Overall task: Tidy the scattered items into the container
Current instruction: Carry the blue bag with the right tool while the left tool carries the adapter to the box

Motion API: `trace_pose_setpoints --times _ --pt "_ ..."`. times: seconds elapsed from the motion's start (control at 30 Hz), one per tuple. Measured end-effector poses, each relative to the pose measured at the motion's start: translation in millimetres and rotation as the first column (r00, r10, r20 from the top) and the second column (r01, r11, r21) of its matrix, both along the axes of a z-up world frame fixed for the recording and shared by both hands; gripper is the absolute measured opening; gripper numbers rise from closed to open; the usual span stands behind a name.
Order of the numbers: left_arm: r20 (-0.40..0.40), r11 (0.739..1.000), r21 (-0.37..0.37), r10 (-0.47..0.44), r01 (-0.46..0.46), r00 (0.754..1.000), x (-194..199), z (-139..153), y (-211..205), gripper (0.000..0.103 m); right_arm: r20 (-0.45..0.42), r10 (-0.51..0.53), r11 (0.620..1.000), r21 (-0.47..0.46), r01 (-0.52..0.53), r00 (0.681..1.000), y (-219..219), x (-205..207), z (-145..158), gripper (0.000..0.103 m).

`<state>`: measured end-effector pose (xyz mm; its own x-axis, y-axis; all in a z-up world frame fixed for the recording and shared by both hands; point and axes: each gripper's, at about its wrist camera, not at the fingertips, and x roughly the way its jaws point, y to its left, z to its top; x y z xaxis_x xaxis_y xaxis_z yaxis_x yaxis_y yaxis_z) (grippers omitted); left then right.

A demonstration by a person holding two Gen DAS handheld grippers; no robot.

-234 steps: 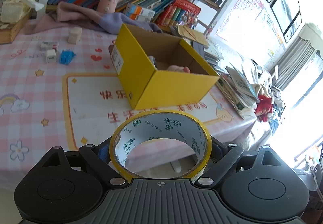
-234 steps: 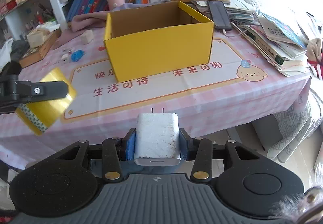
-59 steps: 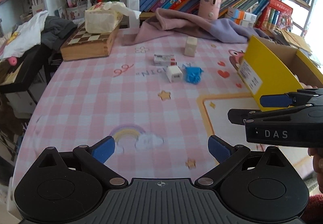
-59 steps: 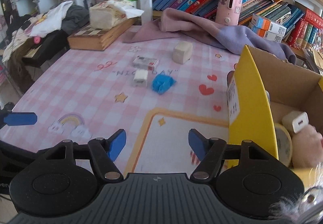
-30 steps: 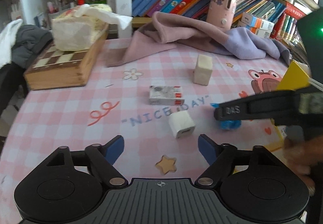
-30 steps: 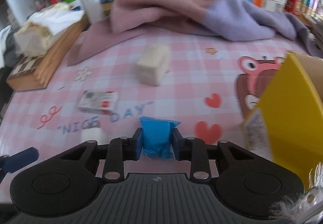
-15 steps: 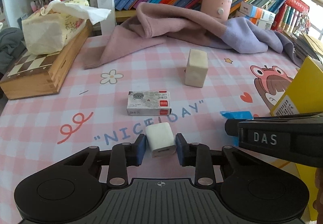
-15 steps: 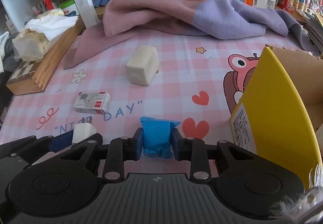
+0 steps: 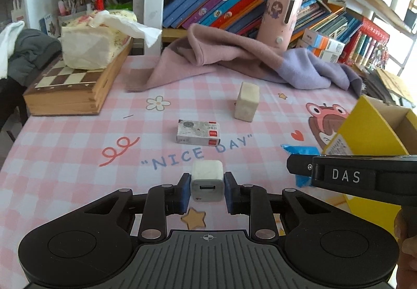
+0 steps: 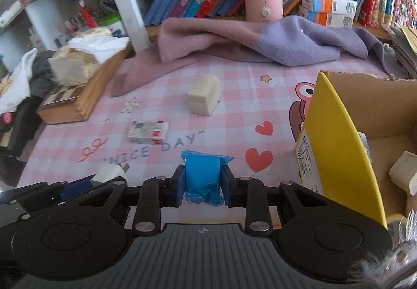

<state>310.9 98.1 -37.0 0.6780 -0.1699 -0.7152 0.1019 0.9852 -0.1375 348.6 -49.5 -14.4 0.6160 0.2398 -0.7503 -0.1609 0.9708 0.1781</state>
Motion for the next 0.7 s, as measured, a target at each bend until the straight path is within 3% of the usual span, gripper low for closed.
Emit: trace_pose_setpoints --times 0.7 --pt "0.083 0.998 -0.056 -0.013 0.017 0.997 -131.8 48.7 19.7 0.025 0.096 0.126 0.992 0.011 -0.127 0.987 -9.5 -136.6 38.4 0.026"
